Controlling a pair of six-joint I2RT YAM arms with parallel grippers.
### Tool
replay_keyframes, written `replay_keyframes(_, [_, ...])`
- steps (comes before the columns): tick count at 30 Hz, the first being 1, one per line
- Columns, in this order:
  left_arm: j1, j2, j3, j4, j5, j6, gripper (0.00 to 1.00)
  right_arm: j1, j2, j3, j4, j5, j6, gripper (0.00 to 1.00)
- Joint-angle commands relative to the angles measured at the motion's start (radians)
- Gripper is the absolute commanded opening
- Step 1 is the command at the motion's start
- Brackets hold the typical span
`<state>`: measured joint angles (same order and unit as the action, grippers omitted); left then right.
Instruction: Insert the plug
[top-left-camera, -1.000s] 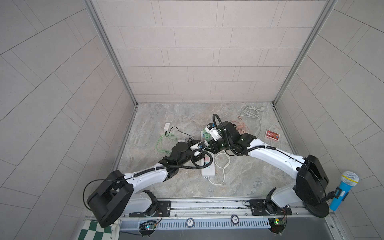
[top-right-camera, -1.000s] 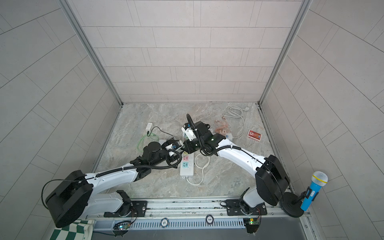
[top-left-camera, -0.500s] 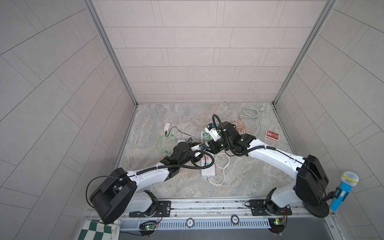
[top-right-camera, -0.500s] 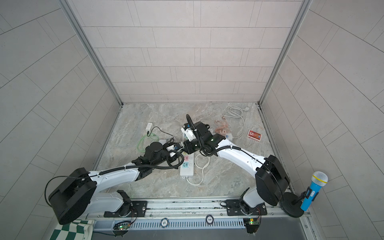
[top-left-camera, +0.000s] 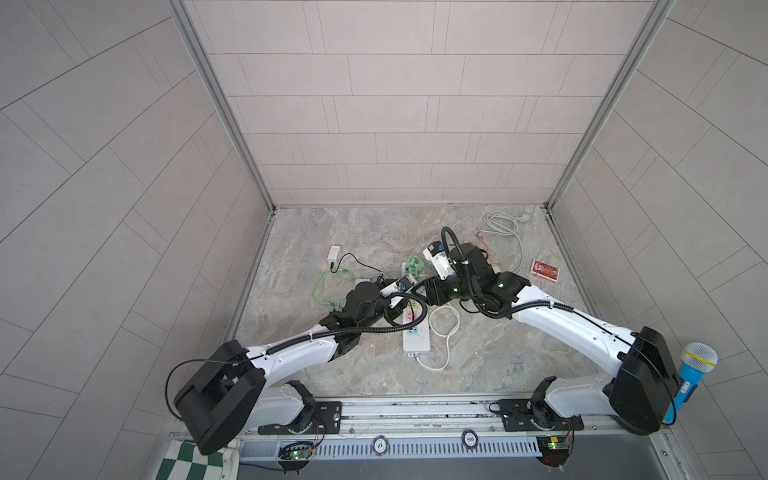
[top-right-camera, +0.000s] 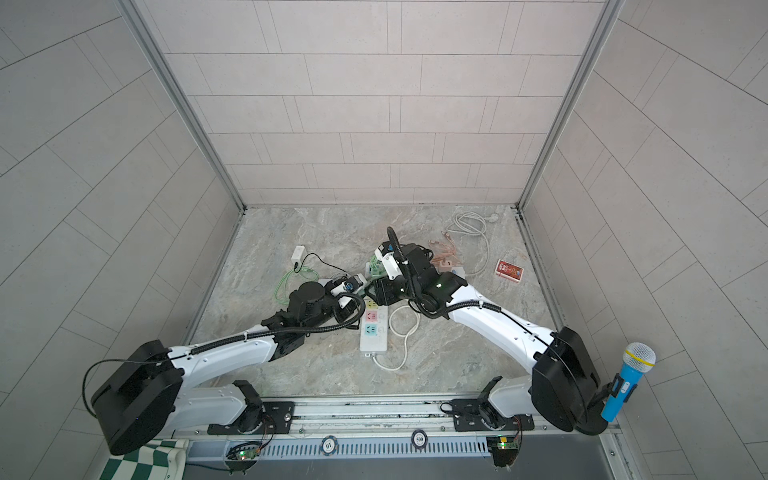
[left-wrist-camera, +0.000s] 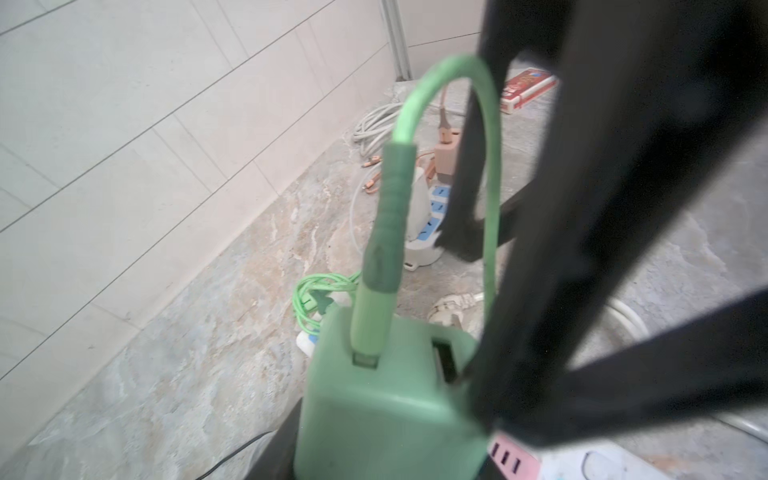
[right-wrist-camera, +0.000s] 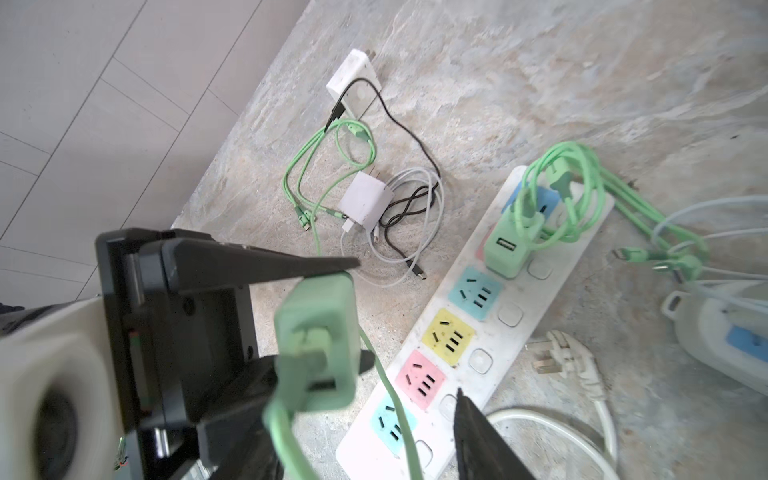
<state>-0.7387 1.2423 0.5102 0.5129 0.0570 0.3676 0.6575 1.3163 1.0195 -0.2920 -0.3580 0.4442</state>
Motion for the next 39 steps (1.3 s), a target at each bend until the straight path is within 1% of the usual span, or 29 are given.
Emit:
replay_keyframes(1, [-0.001,-0.053,0.013,0.007,-0.059,-0.061,0.24,-0.026,-0.067,-0.033,0.021,0.043,0.02,0.63])
replay_keyframes(4, [-0.001,-0.069,0.011,0.005,-0.054,-0.109,0.24,-0.039,-0.139,-0.074,0.019,0.05,0.025,0.63])
replay_keyframes(7, [-0.004,-0.079,-0.023,0.075,-0.03,-0.173,0.25,-0.042,-0.224,-0.119,0.021,0.057,0.028,0.62])
replay_keyframes(8, [-0.008,-0.085,-0.037,0.099,-0.018,-0.193,0.26,-0.042,-0.251,-0.134,0.021,0.061,0.03,0.61])
replay_keyframes(11, [-0.027,-0.097,-0.052,0.123,0.015,-0.244,0.27,-0.042,-0.32,-0.176,0.027,0.043,0.035,0.5])
replay_keyframes(12, [-0.04,-0.099,-0.053,0.119,0.022,-0.255,0.27,-0.042,-0.339,-0.191,0.035,0.023,0.042,0.46])
replay_keyframes(14, [-0.07,-0.096,-0.052,0.122,0.028,-0.277,0.27,-0.041,-0.358,-0.214,0.062,-0.037,0.055,0.45])
replay_keyframes(17, [-0.124,-0.082,-0.054,0.153,0.027,-0.296,0.26,-0.026,-0.347,-0.219,0.095,-0.137,0.067,0.41])
replay_keyframes(18, [-0.142,-0.076,-0.055,0.163,0.027,-0.299,0.26,-0.012,-0.342,-0.217,0.095,-0.145,0.065,0.39])
replay_keyframes(21, [-0.188,-0.058,-0.061,0.194,0.013,-0.308,0.26,0.032,-0.335,-0.225,0.093,-0.131,0.055,0.36])
replay_keyframes(25, [-0.236,-0.028,-0.065,0.221,-0.014,-0.316,0.26,0.04,-0.347,-0.236,0.089,-0.094,0.047,0.36])
replay_keyframes(28, [-0.268,-0.011,-0.077,0.242,-0.036,-0.311,0.26,0.042,-0.341,-0.233,0.089,-0.098,0.042,0.36])
replay_keyframes(33, [-0.281,0.006,-0.087,0.263,-0.046,-0.314,0.26,0.048,-0.304,-0.235,0.111,-0.087,0.044,0.39])
replay_keyframes(39, [-0.285,0.005,-0.102,0.278,-0.068,-0.301,0.26,0.08,-0.244,-0.212,0.108,-0.07,0.033,0.39])
